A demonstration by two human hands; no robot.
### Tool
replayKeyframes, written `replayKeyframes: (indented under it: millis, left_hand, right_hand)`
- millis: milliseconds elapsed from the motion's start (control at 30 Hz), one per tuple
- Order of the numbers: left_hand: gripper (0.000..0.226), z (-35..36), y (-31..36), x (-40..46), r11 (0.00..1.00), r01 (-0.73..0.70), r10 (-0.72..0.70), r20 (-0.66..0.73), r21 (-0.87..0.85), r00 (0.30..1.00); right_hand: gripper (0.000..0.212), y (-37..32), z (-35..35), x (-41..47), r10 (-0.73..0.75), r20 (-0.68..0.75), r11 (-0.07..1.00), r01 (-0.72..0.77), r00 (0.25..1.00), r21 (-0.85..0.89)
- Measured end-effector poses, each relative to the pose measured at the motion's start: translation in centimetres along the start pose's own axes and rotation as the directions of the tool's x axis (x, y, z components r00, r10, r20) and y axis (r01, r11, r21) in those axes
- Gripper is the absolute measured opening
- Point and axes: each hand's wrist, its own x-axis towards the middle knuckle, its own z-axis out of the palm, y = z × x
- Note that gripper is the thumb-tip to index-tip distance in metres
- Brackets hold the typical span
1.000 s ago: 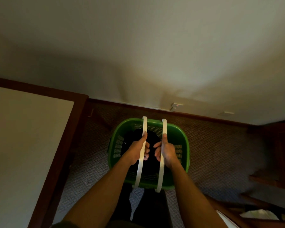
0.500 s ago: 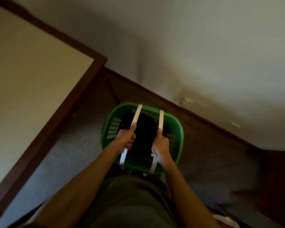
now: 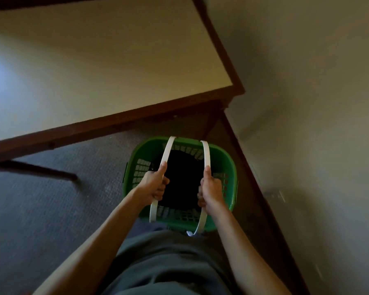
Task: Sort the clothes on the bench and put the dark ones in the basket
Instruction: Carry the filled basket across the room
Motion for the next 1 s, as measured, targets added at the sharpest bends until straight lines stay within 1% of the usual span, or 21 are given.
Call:
replayKeyframes:
  millis: [67,167,300,400,600,733,900,1000]
  left_hand:
    - [0.061,-2.6,-1.3,-1.4,0.996,-0.014,0.011,-0.028,-0.091,1.000]
    - [0.059,-6.8,-3.4,-3.9,0.966,-0.071,0.053,-0.078,-0.248,0.996]
    - [0.059,-13.3,-7.6,-7.1,0.885,-0.136,0.075,-0.151,-0.446,0.986]
    - [0.058,-18.4,-10.9,-9.3,0.817,-0.162,0.063,-0.194,-0.553,0.979]
    - [0.057,-28.2,-16.8,-12.8,0.728,-0.227,0.033,-0.298,-0.647,0.954]
    - [0.058,-33.9,-20.3,-14.3,0.655,-0.269,-0.028,-0.379,-0.706,0.925]
    - [0.061,-39.4,-23.7,-16.6,0.526,-0.361,-0.049,-0.451,-0.770,0.891]
    - [0.060,-42.2,-24.8,-18.0,0.467,-0.415,-0.069,-0.500,-0.781,0.863]
  right_hand:
    - [0.056,0.1,2.2,-1.0,-0.006,0.064,0.999,0.009,0.998,-0.048]
    - [0.055,0.4,5.8,-2.6,0.003,0.158,0.993,0.016,0.987,-0.121]
    - [0.054,1.8,11.8,-5.3,-0.003,0.290,0.972,0.070,0.957,-0.224]
    - [0.054,3.3,16.9,-7.9,-0.006,0.366,0.949,0.121,0.931,-0.291]
    - [0.053,7.1,27.6,-12.2,0.044,0.487,0.904,0.173,0.872,-0.392]
    - [0.050,9.3,34.7,-14.8,0.111,0.586,0.865,0.212,0.803,-0.454]
    - [0.053,11.0,42.3,-18.4,0.192,0.662,0.775,0.302,0.724,-0.555]
    - [0.054,11.4,46.1,-20.2,0.211,0.683,0.736,0.346,0.699,-0.582]
